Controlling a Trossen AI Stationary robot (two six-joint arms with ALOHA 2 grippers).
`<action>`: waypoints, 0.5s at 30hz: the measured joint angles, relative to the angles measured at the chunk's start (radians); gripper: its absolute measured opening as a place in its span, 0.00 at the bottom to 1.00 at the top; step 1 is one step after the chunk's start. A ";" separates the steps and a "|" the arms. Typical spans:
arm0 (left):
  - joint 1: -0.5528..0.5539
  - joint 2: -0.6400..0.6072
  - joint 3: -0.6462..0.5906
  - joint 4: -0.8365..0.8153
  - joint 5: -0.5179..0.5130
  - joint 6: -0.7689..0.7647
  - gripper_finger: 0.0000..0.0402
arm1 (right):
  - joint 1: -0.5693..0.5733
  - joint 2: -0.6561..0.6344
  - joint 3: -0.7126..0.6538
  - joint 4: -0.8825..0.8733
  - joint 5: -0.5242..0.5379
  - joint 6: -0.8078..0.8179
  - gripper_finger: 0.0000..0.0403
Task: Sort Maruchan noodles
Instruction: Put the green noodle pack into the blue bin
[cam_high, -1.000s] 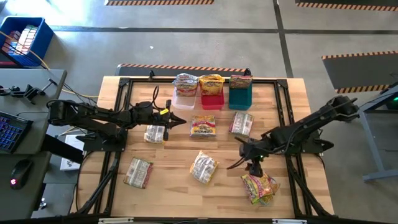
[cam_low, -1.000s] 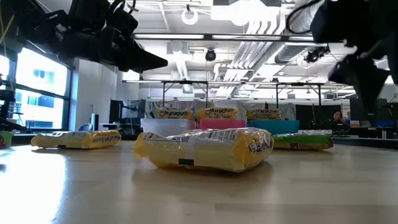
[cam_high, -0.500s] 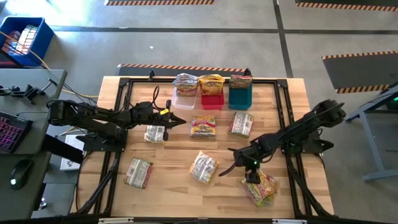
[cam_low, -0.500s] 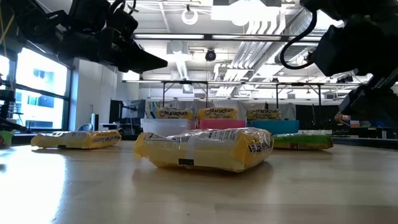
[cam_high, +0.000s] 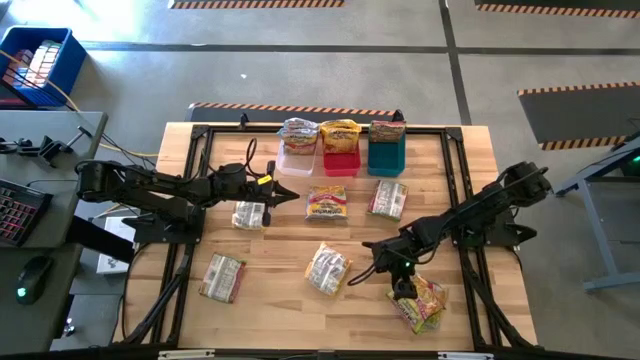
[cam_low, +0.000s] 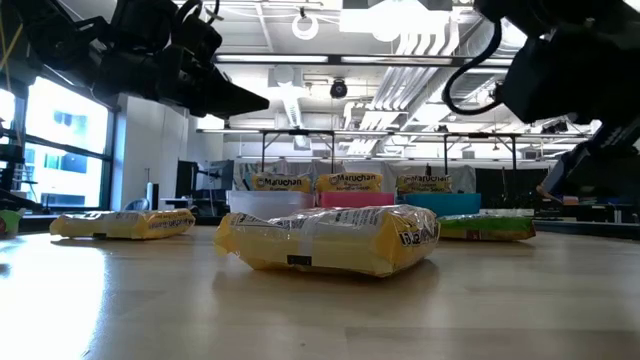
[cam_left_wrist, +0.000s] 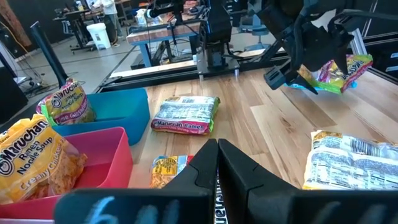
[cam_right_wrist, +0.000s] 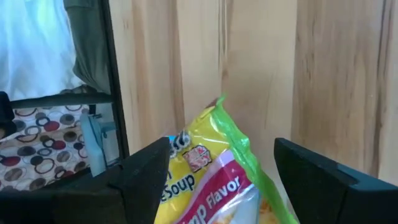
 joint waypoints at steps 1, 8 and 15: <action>0.000 0.000 0.000 0.000 0.000 0.000 0.01 | 0.000 0.010 0.000 0.002 0.000 0.000 0.69; 0.000 0.000 0.000 -0.002 0.000 0.001 0.01 | 0.000 0.069 0.000 0.010 -0.050 0.000 0.69; 0.000 0.000 0.000 -0.002 0.000 0.001 0.01 | 0.000 0.081 0.000 0.019 -0.088 0.000 0.60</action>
